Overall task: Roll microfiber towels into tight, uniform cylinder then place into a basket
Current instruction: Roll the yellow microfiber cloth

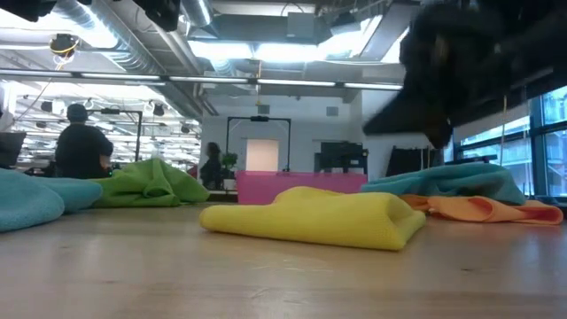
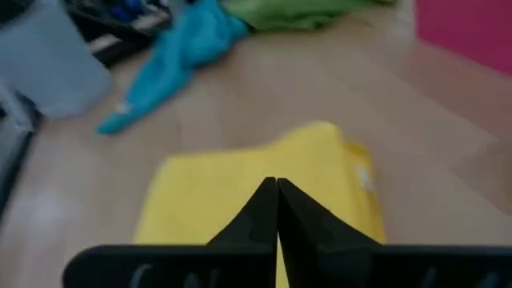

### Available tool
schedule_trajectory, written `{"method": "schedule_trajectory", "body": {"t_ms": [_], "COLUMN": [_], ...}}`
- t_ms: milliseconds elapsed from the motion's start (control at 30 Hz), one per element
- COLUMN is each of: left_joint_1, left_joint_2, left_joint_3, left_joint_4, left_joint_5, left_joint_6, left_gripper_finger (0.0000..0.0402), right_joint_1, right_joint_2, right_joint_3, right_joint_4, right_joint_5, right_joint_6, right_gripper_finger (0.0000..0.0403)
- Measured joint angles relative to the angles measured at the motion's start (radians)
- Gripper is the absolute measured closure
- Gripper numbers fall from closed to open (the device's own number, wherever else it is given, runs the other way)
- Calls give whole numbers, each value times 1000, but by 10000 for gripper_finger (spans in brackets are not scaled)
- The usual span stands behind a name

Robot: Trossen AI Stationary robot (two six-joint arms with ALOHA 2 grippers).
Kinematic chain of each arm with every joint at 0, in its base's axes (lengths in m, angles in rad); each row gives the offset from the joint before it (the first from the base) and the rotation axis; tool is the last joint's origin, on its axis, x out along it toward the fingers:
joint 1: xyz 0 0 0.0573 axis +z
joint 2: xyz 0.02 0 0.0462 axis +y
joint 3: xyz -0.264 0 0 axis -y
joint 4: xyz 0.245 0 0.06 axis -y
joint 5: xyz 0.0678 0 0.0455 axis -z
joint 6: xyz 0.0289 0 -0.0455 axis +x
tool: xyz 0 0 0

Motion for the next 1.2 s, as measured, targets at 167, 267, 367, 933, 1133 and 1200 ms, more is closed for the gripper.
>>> {"method": "schedule_trajectory", "body": {"t_ms": [167, 267, 367, 933, 1133, 1200], "left_joint_1": [0, 0, 0, 0, 0, 0], "left_joint_2": [0, 0, 0, 1, 1, 1], "left_joint_3": [0, 0, 0, 0, 0, 0], "left_joint_4": [-3, -3, -4, -24, -25, -25], "left_joint_5": [-27, -27, -27, -42, -43, -43], "left_joint_6": [0, 0, -1, 0, 0, 0], "left_gripper_finger": [250, 250, 250, 250, 250, 250], "right_joint_1": [42, 68, 95, 127, 91, 73], "right_joint_2": [59, 143, 222, 232, 232, 232], "right_joint_3": [95, 152, 201, 375, 320, 301], "right_joint_4": [15, 2, -23, -880, -884, -884], "right_joint_5": [-1, -11, -59, -11, -29, -31], "right_joint_6": [-72, -74, -72, 467, 514, 523], "right_gripper_finger": [380, 379, 378, 377, 386, 395]}}
